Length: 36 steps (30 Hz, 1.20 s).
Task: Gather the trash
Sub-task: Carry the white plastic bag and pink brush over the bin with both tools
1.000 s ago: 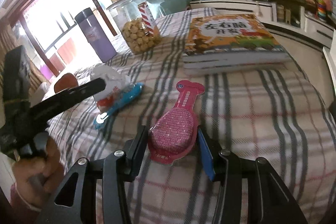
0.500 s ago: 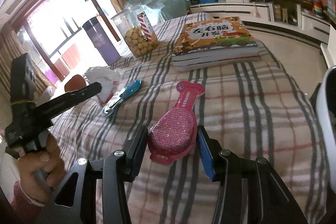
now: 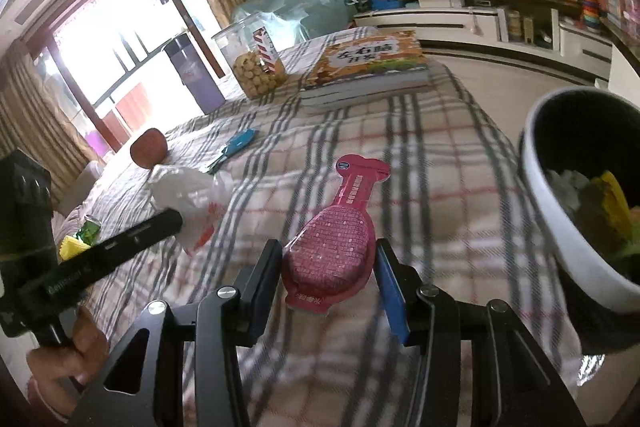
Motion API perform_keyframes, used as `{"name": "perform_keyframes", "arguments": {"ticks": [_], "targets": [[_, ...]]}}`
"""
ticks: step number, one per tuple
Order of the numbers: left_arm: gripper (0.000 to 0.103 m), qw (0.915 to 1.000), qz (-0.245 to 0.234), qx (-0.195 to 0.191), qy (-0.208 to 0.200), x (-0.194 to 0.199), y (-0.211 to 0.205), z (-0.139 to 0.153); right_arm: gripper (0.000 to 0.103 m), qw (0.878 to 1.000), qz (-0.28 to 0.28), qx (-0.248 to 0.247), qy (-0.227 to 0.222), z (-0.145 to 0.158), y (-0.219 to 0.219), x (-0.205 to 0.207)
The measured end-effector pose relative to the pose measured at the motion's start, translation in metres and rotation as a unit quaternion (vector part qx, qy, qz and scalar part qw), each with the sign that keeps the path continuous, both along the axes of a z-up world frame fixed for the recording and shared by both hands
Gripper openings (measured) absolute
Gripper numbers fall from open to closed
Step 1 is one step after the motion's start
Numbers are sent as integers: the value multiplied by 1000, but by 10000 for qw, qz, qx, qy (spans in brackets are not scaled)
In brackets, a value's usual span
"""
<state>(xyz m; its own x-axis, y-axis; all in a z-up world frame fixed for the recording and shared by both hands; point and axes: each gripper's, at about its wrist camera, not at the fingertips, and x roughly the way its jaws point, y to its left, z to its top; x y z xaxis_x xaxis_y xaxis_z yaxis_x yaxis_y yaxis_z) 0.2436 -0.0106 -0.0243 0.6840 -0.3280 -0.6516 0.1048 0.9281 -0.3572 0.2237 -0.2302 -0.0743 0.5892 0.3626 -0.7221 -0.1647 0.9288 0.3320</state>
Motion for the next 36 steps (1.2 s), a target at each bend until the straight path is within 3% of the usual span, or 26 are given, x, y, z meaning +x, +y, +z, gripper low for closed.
{"name": "perform_keyframes", "arguments": {"ticks": [15,36], "targets": [[8,9997,-225,78,-2,-36,-46,6,48,9996,-124,228,-100,8,-30,-39],[8,9969,-714,307,-104,-41,-101,19,48,9974,-451,394,-398,32,-72,-73]]}}
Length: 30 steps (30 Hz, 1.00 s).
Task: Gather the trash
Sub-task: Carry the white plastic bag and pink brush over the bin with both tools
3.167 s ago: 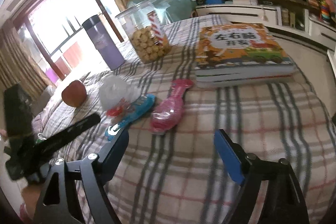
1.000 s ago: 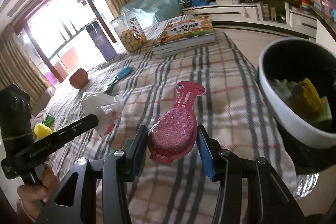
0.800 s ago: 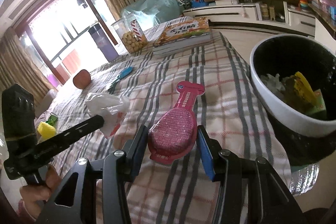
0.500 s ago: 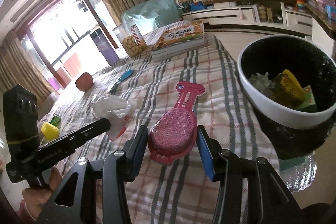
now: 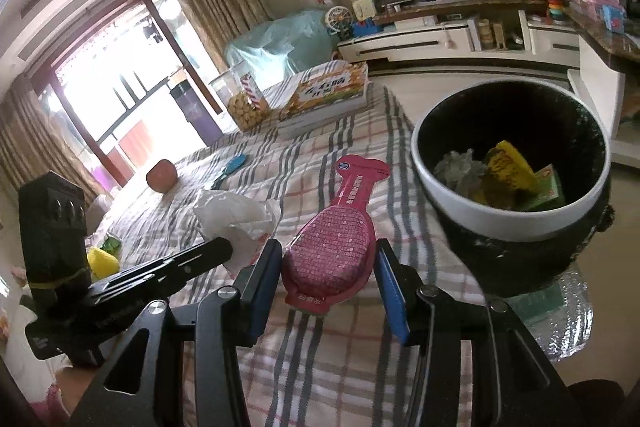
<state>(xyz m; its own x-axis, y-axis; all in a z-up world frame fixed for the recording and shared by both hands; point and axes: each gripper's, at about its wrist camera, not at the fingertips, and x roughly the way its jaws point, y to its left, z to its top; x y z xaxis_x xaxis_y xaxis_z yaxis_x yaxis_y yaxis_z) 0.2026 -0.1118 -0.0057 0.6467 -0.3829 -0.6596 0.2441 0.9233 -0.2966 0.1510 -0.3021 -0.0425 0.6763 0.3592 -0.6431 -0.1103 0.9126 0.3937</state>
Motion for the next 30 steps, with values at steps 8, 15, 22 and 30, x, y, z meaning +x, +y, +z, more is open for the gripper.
{"name": "perform_keyframes", "arguments": {"ticks": [8,15,22,30], "targets": [[8,9999,-155,58,-39,9,-19,3,48,9996,-264,40,-106,7,-24,-3],[9,9994,-331,106,-92,19,-37,5,48,9988,-451,56,-158,12,-44,-4],[9,9988,-441,148,-149,26,-50,7,48,9979,-616,74,-190,15,-62,-5],[9,9982,-544,173,-183,33,-65,9,48,9971,-733,96,-207,17,-76,-3]]}}
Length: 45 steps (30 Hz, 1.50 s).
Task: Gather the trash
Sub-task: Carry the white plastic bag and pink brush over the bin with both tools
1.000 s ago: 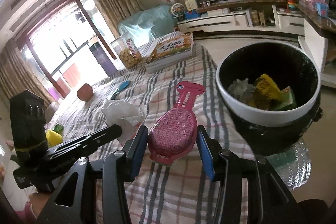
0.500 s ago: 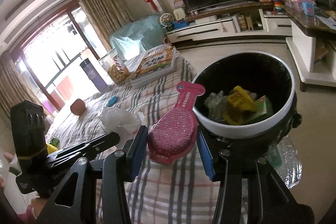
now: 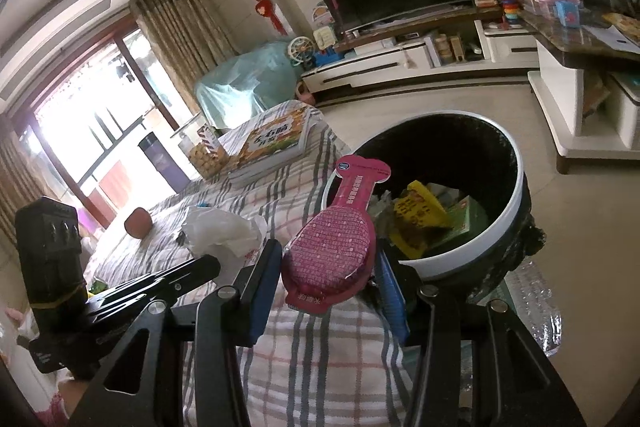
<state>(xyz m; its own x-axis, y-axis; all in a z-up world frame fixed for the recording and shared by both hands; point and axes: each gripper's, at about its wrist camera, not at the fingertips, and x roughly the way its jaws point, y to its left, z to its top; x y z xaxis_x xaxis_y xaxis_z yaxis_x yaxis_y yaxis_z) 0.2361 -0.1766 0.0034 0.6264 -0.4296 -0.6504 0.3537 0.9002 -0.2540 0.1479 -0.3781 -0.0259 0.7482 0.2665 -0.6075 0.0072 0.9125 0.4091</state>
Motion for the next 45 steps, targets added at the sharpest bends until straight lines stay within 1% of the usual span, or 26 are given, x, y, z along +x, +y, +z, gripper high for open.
{"name": "perform_keyframes", "arguments": {"ticks": [10,26,36,45], "targets": [[9,9999,-124,45,-74,14,-16,2,48,9999,-155,-5,11,0,-17,4],[9,9995,-275,120,-74,32,-45,1,48,9995,-307,6,2,4,-39,14],[9,9993,-321,192,-95,43,-60,1,48,9994,-357,21,-26,5,-45,20],[9,9990,-359,246,-77,49,-72,0,48,9992,-398,53,50,1,-52,24]]}}
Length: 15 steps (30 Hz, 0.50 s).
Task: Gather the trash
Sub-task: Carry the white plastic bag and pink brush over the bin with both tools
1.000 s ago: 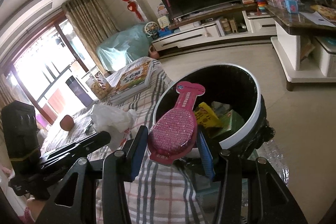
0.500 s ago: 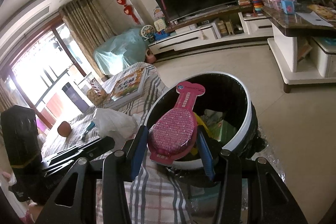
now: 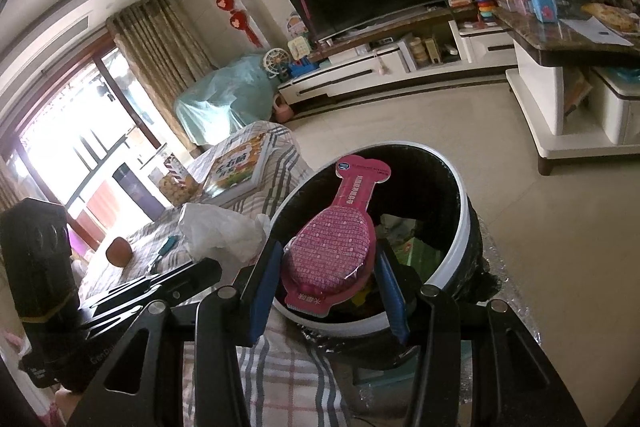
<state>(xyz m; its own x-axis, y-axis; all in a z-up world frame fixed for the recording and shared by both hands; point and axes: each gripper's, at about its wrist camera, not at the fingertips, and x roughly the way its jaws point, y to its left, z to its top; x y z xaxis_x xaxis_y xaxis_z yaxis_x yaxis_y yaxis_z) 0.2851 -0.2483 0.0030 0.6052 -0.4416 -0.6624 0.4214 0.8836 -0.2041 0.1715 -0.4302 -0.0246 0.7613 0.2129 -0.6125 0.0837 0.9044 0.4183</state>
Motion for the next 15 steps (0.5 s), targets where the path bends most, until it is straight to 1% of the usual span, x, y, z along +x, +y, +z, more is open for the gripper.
{"name": "perform_keyframes", "arguments": {"ticks": [15], "targets": [[9,10000,-24,69,25,17,-15,-5,48,9999,-33,-36,119,-4,-10,14]]}}
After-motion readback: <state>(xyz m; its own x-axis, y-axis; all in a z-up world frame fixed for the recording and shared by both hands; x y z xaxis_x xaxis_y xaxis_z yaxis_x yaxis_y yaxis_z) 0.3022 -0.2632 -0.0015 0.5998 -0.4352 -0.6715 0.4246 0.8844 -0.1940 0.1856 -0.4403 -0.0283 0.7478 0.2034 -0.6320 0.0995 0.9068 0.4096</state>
